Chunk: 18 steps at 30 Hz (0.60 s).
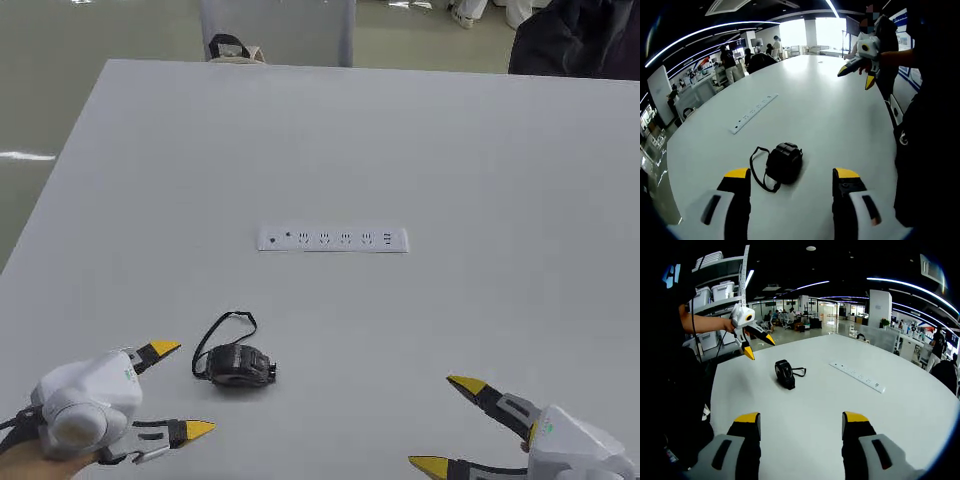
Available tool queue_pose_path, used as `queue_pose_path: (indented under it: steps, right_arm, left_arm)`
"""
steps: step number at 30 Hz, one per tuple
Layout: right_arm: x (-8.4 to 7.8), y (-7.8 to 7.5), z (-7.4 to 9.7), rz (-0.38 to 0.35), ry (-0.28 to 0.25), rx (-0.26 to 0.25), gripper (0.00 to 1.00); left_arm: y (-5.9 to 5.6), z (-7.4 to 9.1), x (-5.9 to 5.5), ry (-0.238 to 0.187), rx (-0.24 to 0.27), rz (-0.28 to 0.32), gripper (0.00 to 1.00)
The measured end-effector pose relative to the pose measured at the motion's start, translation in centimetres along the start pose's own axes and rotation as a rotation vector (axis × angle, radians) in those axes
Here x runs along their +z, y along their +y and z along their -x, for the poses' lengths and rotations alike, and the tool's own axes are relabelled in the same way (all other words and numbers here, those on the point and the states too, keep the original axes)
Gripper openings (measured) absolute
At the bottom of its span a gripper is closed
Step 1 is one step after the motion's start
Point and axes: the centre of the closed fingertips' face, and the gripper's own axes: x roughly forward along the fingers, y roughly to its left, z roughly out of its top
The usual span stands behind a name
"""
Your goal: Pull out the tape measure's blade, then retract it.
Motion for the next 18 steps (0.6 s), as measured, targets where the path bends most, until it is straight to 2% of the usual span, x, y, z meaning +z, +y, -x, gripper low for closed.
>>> queue_pose_path:
  steps: [10, 18]
  right_arm:
    - [-0.6, 0.5, -3.4, 0.058, 0.032, 0.103, 0.58]
    - [-0.7, 1.1, -6.6, 0.095, 0.045, 0.167, 0.53]
  left_arm:
    - [0.5, -2.8, -0.3, 0.065, -0.089, -0.117, 0.56]
    - [1.0, -5.0, -0.7, 0.114, -0.139, -0.199, 0.55]
